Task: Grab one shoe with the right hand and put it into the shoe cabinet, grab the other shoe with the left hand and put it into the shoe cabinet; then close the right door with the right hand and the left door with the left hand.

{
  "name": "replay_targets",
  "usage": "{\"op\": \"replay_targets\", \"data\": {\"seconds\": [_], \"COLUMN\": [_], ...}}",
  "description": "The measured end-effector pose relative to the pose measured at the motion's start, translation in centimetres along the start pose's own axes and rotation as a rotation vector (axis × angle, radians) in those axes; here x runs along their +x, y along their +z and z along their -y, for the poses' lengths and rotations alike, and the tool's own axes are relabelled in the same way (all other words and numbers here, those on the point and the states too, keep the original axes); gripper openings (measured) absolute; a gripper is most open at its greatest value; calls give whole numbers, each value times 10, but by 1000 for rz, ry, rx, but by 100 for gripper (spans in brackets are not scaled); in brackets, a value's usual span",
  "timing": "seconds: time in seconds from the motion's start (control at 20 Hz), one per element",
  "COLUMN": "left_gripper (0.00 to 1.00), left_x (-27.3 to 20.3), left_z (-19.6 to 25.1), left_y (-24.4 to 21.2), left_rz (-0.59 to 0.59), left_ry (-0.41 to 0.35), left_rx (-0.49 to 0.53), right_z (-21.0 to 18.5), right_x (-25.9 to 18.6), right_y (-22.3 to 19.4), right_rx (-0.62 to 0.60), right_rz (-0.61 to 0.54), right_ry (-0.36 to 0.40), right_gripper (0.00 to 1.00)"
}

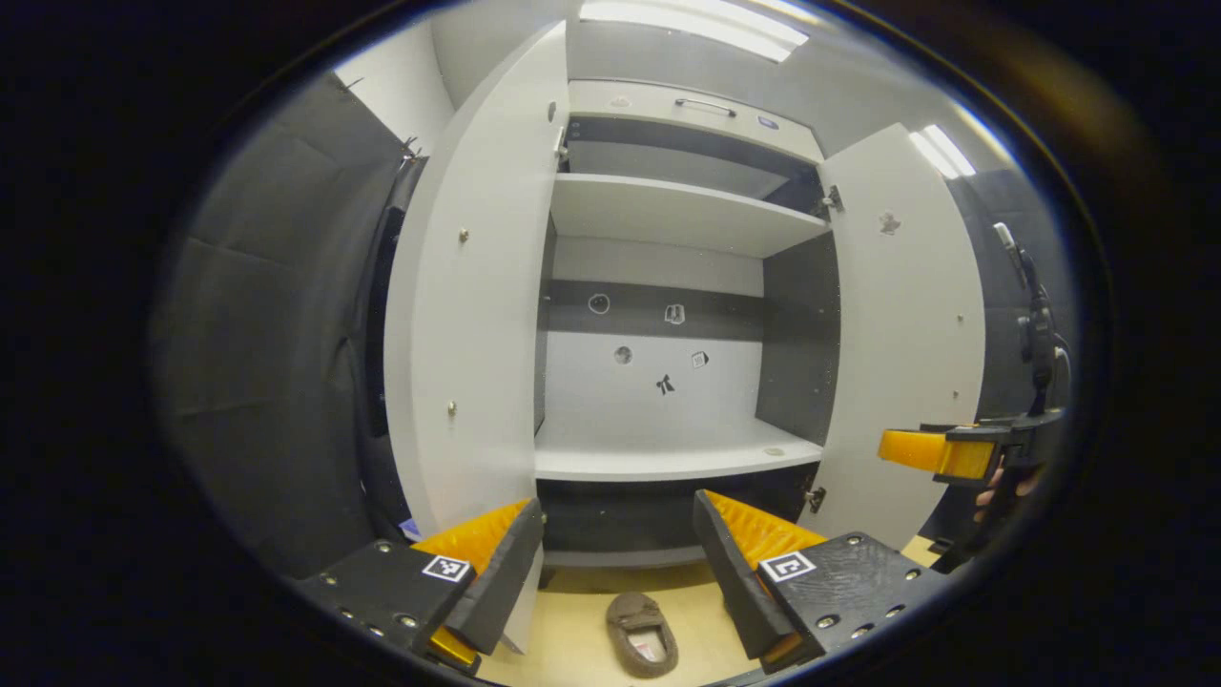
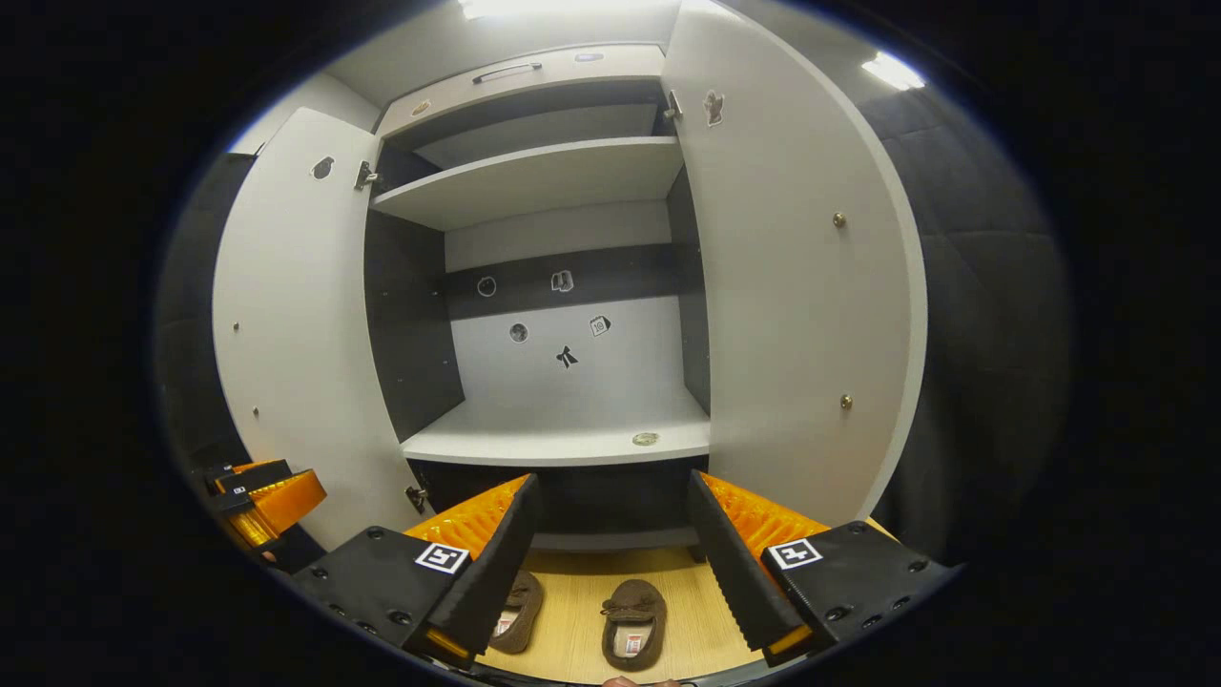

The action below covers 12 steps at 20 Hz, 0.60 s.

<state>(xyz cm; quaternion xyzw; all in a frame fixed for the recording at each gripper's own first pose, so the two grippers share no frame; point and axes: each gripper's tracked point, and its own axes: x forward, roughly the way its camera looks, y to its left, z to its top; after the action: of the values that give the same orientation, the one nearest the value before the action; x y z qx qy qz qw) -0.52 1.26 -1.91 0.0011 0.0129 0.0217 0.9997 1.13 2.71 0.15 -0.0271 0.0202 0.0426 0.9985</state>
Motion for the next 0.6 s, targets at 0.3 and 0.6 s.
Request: {"op": "replay_targets", "data": {"seconds": [0.3,0.6], "left_gripper": [93,89], "left_x": [-1,-9], "left_z": [-6,-7], "left_y": [-1,-9], "left_rz": [-10,-24], "left_ry": [5,22], "left_rx": [-9,-12], "right_z": [-19,-29], "right_x": [10,26], "right_y": [-15,-63], "right_rx": [39,55], "right_rz": [-90,-217], "right_ry": [66,81], "right_gripper": [98,98]}}
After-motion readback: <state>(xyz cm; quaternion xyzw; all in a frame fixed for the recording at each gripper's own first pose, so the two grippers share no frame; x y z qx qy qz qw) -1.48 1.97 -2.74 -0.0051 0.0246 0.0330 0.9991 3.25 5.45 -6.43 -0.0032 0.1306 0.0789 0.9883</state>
